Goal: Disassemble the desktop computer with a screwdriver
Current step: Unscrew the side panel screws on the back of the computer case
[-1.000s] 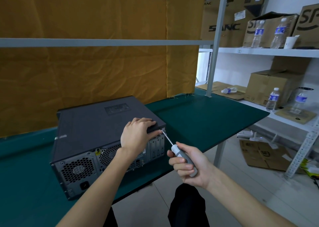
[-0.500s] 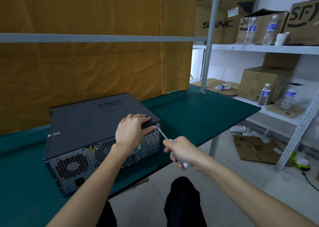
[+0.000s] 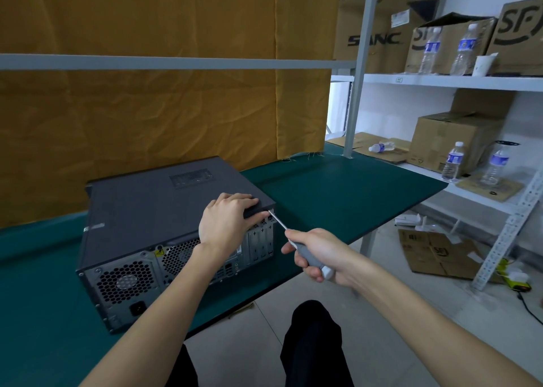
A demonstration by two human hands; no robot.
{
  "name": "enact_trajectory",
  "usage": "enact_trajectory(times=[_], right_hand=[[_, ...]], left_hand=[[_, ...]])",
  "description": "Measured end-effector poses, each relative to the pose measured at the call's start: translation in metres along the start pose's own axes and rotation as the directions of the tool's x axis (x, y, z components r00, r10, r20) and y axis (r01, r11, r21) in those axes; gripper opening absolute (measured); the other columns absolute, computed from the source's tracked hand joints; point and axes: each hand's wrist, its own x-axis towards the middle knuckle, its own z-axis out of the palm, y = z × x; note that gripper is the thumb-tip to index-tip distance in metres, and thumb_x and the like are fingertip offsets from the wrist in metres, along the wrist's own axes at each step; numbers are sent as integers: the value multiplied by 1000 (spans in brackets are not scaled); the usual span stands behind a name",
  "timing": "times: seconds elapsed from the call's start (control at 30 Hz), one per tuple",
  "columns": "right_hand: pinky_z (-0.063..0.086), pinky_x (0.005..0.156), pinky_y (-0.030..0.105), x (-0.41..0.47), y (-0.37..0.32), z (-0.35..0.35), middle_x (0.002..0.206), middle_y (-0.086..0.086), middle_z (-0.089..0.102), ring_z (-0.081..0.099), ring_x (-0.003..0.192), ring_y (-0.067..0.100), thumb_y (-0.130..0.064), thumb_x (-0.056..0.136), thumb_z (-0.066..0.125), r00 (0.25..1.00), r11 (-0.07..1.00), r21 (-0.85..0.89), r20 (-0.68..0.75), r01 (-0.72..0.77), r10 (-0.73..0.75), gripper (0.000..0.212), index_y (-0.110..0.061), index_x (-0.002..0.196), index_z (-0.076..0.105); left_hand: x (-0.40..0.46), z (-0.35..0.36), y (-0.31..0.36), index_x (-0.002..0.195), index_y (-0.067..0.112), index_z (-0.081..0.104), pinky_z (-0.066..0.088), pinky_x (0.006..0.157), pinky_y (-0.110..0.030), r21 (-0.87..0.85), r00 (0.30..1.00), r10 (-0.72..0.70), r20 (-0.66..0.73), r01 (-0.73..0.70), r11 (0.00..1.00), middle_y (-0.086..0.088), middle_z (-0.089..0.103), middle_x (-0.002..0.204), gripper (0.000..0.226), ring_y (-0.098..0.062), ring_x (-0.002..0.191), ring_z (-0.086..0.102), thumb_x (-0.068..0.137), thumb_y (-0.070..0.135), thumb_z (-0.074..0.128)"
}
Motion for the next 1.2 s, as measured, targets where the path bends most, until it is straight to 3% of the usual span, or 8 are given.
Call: enact_trajectory(times=[0.73, 0.8, 0.87, 0.93, 1.0, 1.07, 1.13, 1.2], right_hand=[[31, 38, 21, 1, 7, 1, 55, 1, 51, 37, 36, 12, -47, 103, 51, 1000, 999, -34, -7, -18, 18, 46, -4, 106, 67], [31, 38, 21, 0, 8, 0, 56, 1, 51, 37, 36, 12, -47, 103, 52, 1000, 1000, -28, -7, -13, 13, 46, -4, 106, 67], [31, 38, 22, -1, 10, -2, 57, 2, 52, 38, 37, 13, -48, 102, 53, 1000, 1000, -30, -5, 2, -2, 47, -3, 108, 67], [30, 39, 22, -3, 13, -5, 57, 3, 52, 37, 37, 14, -50, 101, 54, 1000, 999, -39, 6, 15, -14, 49, -4, 109, 67], [30, 38, 22, -5, 16, -7, 58, 3, 51, 37, 36, 14, -52, 100, 54, 1000, 999, -36, 15, 21, -21, 51, -3, 110, 66], [30, 38, 22, -6, 17, -6, 57, 3, 51, 37, 35, 14, -52, 101, 53, 1000, 1000, -22, 6, 17, -17, 51, -3, 109, 65], [29, 37, 22, -7, 16, -5, 56, 3, 51, 36, 35, 14, -53, 100, 53, 1000, 1000, -13, 0, 8, -8, 51, -4, 107, 65], [29, 37, 22, -8, 17, -4, 57, 3, 51, 37, 35, 14, -53, 101, 52, 1000, 1000, -15, 11, 9, -9, 53, -3, 109, 65]], left_hand=[[-2, 1, -1, 123, 29, 73, 48, 92, -37, -15, 1000, 19, -17, -19, 1000, 11, 68, 129, 54, -19, 121, 58, 87, 67, 60], [-3, -3, 2, 120, 26, 74, 47, 94, -36, -33, 999, 30, -24, -31, 999, 11, 69, 126, 45, -20, 120, 57, 90, 58, 65], [-8, -8, 9, 105, 26, 77, 49, 85, -32, -210, 991, -51, -120, 25, 977, 11, 71, 106, 23, -15, 102, 61, 93, 44, 68], [-17, -15, 24, 83, 25, 76, 51, 67, -25, -566, 962, -266, -64, 185, 803, 11, 72, 78, 23, -8, 76, 66, 96, 39, 64], [-22, -19, 41, 82, 19, 78, 55, 60, -24, -741, 913, -339, 226, 387, 549, 6, 75, 72, 30, -7, 69, 71, 98, 38, 60], [-24, -16, 58, 90, 11, 76, 62, 66, -26, -765, 835, -332, 439, 541, 349, 0, 77, 77, 27, -12, 75, 75, 99, 32, 62], [-23, -13, 69, 95, -1, 70, 63, 74, -31, -749, 711, -358, 605, 660, 46, -10, 77, 82, 27, -20, 78, 76, 98, 26, 65], [-22, -10, 74, 104, -10, 64, 63, 75, -32, -709, 646, -297, 703, 668, -225, -18, 76, 90, 28, -24, 83, 77, 99, 18, 64]])
